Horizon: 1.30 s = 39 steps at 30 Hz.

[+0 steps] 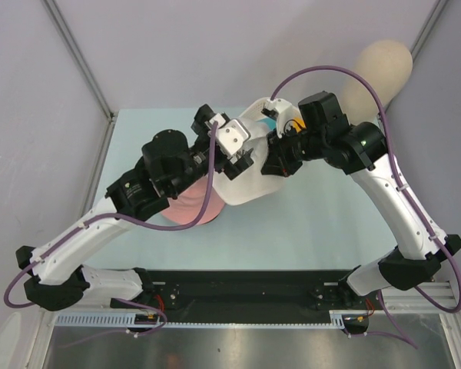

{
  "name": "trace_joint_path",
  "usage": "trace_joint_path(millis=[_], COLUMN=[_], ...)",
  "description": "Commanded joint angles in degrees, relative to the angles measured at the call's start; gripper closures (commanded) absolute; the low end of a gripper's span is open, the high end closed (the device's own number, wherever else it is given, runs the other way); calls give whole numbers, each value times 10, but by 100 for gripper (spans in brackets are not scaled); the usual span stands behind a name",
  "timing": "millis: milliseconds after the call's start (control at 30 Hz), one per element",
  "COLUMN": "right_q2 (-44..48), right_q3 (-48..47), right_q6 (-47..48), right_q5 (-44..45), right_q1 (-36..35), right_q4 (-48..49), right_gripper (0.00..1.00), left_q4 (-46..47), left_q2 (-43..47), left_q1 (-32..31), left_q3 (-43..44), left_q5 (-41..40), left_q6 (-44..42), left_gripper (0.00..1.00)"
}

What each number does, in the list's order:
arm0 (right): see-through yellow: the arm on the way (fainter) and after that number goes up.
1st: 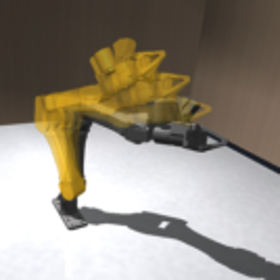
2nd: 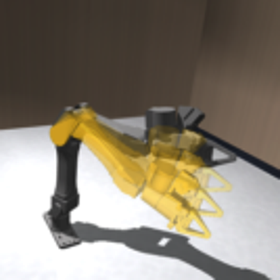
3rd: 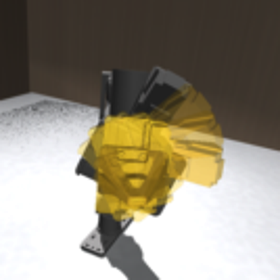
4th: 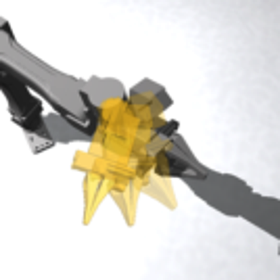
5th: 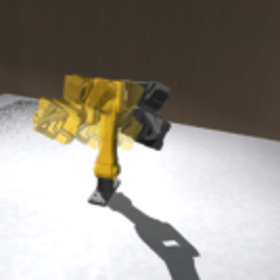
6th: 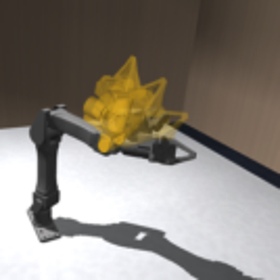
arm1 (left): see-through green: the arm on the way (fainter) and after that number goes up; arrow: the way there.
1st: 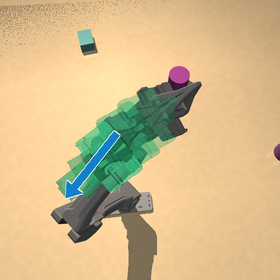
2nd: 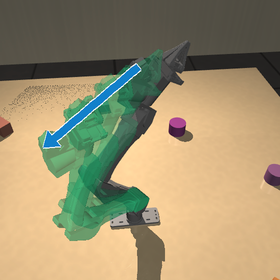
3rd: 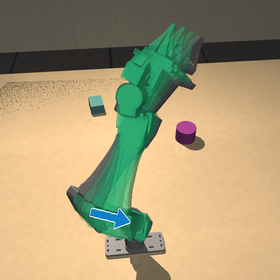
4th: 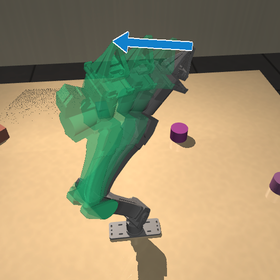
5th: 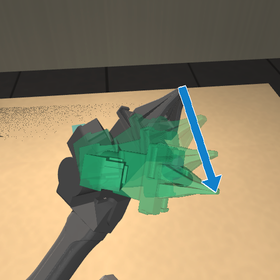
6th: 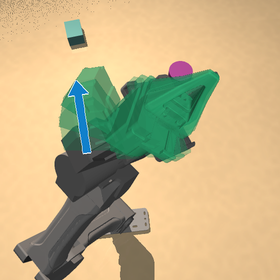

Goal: Stack the hats

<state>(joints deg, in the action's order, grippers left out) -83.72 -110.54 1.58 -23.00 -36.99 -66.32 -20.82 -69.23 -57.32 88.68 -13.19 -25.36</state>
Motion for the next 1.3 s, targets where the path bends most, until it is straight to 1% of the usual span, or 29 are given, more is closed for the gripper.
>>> trace_joint_path(millis=[0,167,267,367,400,533,600,667,700,767,800,867,900,933,967,1000,1033,1100,1133,1167,1233,1267], right_q2=[1,2,2,2,2,1,2,3,5,8,8,11,18,23,31,56,67,93,112,119,135,138], right_q3=[-32,-35,-33,-30,-30,-33,-33,-32,-32,-33,-32,-28,-17,-7,7,52,74,121,155,168,197,205], right_q6=[8,3,2,3,3,3,3,3,3,3,3,3,1,-3,-9,-18,-32,-52,-68,-76,-88,-90], right_q5=[-16,-23,-23,-22,-22,-21,-21,-21,-20,-21,-20,-17,-17,-12,-11,-13,-14,-13,-9,-5,4,5], right_q1=[3,2,0,-2,-3,-7,-7,-9,-10,-11,-11,-11,-11,-11,-10,-10,-10,-9,-9,-8,-8,-7], right_q4=[8,10,13,13,11,9,8,7,8,8,8,14,20,38,57,79,134,189,234,253,292,303], right_gripper=[100,100,100,100,100,100,100,100,100,100,100,100,100,100,100,100,100,93,87,77,69,61], left_q4=[-24,-15,10,46,51,75,84,90,90,90,89,91,94,97,99,106,109,110,106,104,93,90], left_q2=[5,-13,-24,-27,-28,-37,-37,-38,-39,-43,-44,-47,-47,-47,-46,-44,-43,-40,-39,-37,-32,-31], left_q1=[-1,-1,-1,0,0,4,7,15,23,31,34,35,36,36,36,38,39,46,49,53,64,69], left_q3=[-8,-22,-25,-28,-28,-27,-28,-27,-26,-26,-25,-23,-22,-21,-20,-17,-14,1,7,15,35,40], left_q5=[8,-34,-67,-84,-90,-98,-97,-80,-72,-46,-35,-18,-13,-12,-10,-10,-12,-16,-17,-16,-6,1], left_q6=[1,-21,-29,-36,-37,-46,-46,-38,-33,-18,-14,-5,-2,2,10,15,24,34,49,59,94,108], left_gripper=[0,0,1,6,10,16,21,23,29,37,56,79,96,100,100,100,100,100,100,100,100,100])
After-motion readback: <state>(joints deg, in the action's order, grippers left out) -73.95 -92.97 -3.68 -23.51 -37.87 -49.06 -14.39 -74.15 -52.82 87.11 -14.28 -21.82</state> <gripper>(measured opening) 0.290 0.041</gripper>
